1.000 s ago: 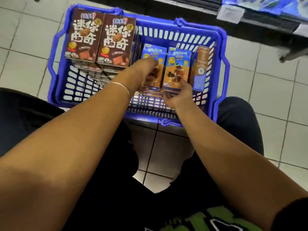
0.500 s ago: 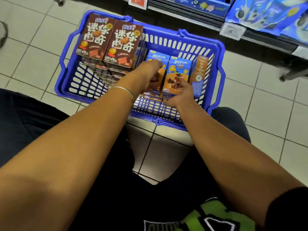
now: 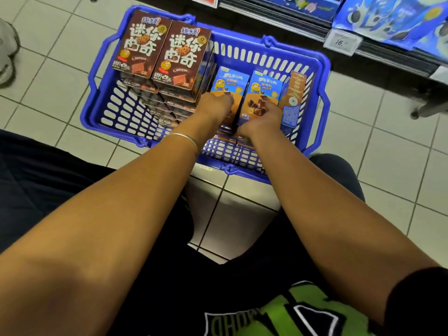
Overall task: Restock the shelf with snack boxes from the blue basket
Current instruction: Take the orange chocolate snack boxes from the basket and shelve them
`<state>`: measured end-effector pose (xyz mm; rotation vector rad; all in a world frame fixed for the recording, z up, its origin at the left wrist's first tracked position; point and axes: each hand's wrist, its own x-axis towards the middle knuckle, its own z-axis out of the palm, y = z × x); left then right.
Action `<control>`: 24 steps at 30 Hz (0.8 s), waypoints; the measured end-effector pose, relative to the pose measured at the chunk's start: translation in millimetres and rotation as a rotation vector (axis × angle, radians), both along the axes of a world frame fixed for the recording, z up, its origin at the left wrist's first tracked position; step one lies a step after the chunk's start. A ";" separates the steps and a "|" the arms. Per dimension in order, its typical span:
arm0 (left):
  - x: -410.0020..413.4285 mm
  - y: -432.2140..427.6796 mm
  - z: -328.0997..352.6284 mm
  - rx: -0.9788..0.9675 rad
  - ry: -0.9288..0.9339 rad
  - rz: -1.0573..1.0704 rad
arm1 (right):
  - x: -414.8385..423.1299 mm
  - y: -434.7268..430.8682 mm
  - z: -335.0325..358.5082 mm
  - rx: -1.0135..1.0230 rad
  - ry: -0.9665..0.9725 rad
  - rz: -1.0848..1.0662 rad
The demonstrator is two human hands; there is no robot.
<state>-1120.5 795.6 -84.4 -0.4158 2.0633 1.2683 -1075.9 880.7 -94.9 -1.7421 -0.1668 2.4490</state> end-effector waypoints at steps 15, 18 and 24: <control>8.0 -9.6 20.3 0.131 -0.048 -0.022 | 36.7 -20.1 15.3 0.047 0.030 0.019; 8.8 -14.4 28.0 0.202 -0.093 -0.191 | 52.5 -26.0 26.9 0.101 0.099 0.036; -1.8 -15.0 49.2 0.568 -0.136 -0.212 | 56.8 -35.8 47.3 0.324 0.297 0.207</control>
